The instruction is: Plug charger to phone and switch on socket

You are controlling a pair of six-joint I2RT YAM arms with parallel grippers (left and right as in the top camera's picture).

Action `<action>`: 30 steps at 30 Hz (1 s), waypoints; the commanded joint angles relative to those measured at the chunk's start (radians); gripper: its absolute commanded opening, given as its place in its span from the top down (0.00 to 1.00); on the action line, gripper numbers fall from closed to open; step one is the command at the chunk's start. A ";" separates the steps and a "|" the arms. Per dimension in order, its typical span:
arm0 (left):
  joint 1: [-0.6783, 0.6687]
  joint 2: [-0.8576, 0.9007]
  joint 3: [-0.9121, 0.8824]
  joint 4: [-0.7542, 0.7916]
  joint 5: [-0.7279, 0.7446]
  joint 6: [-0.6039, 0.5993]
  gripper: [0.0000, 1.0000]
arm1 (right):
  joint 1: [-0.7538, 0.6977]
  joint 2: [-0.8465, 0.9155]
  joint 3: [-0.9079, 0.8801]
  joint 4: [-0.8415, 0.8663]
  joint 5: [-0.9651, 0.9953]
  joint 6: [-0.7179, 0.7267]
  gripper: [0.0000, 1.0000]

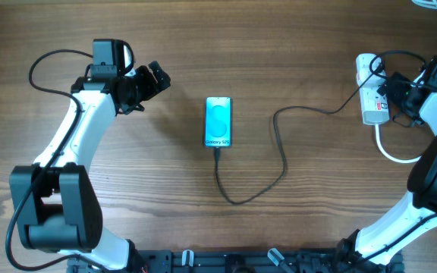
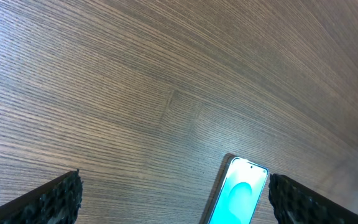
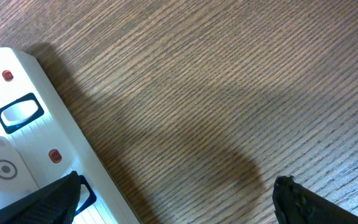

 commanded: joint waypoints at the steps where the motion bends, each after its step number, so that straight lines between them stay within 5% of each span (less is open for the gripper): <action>1: 0.004 -0.003 0.010 -0.001 0.008 0.005 0.00 | 0.036 0.033 -0.018 -0.039 -0.056 -0.046 0.00; 30: 0.004 -0.003 0.010 -0.001 0.008 0.005 0.00 | 0.036 0.033 -0.018 -0.035 -0.077 -0.018 0.00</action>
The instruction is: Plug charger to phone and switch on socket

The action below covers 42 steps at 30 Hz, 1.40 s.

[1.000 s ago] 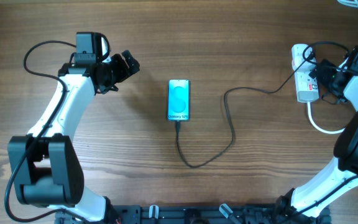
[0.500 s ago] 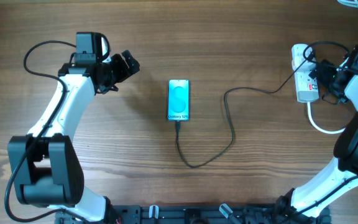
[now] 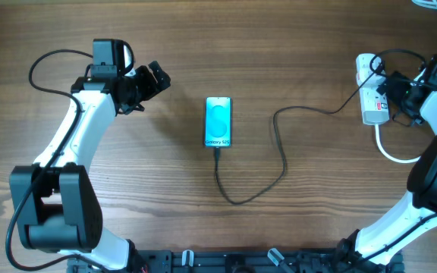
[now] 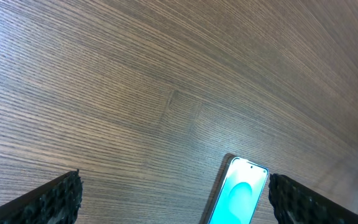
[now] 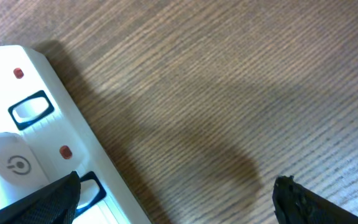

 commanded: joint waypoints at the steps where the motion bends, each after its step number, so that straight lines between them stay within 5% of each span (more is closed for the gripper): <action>1: 0.004 -0.003 0.010 -0.001 0.008 0.005 0.00 | 0.033 0.034 -0.033 -0.018 -0.061 -0.026 0.00; 13: 0.004 -0.003 0.010 -0.001 0.008 0.005 0.00 | 0.010 -0.013 -0.016 -0.179 0.054 -0.029 0.00; 21: 0.004 -0.003 0.010 -0.001 0.008 0.005 0.00 | 0.000 -0.116 -0.020 -0.202 -0.133 -0.225 0.00; 42: 0.004 -0.003 0.010 -0.001 0.008 0.005 0.00 | 0.000 -0.116 -0.023 -0.192 -0.132 -0.227 0.00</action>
